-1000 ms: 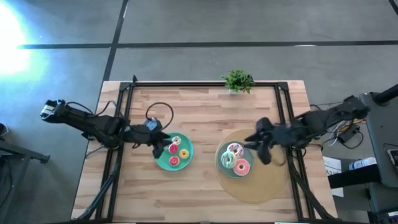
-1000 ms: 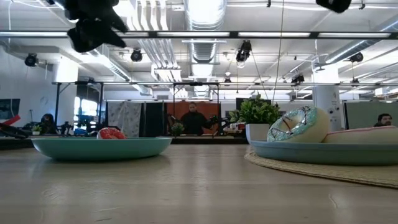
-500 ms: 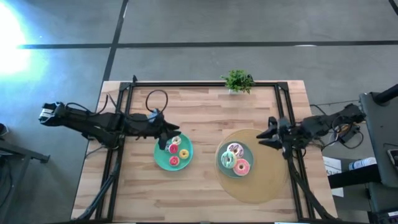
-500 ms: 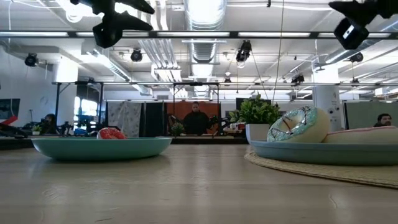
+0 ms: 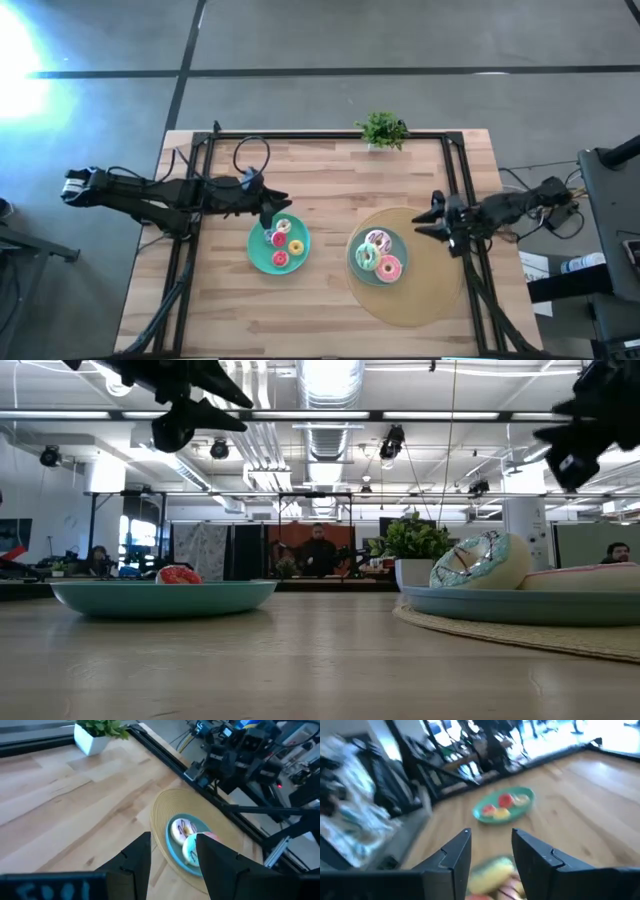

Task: Pick & Place donuts
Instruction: Return to Home Position

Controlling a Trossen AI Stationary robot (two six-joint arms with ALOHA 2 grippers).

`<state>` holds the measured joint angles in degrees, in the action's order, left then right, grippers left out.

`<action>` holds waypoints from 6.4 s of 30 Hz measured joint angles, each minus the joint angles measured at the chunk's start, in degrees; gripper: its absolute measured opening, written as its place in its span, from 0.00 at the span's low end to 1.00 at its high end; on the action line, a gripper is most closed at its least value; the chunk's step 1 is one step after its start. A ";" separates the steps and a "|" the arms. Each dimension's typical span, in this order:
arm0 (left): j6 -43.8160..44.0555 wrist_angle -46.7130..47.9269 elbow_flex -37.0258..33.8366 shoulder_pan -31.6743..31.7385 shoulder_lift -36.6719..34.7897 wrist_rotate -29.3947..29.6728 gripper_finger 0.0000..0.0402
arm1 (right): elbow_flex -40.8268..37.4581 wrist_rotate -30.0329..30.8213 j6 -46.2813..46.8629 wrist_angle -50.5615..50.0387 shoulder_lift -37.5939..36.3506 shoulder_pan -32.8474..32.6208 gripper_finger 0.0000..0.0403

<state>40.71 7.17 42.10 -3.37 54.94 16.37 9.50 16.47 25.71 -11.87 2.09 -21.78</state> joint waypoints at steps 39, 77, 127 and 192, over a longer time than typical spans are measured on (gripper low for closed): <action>-20.60 -16.07 -7.64 1.39 -16.80 -11.54 0.33 | -8.99 -2.51 0.22 15.15 -1.12 28.55 0.31; -38.32 -16.98 -41.57 1.83 -54.95 -10.97 0.33 | -8.97 -2.42 0.24 15.09 -1.23 28.57 0.33; -22.47 -8.88 -41.65 3.82 -53.94 -12.03 0.33 | -8.96 -17.56 -11.71 14.69 -2.09 27.12 0.33; -22.47 -8.86 -41.67 3.82 -53.93 -12.05 0.33 | -8.97 -16.79 -22.73 12.32 -1.51 16.96 0.30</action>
<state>18.24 -1.69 0.43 0.45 1.01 4.32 0.54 -0.32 2.98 0.45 0.58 -4.82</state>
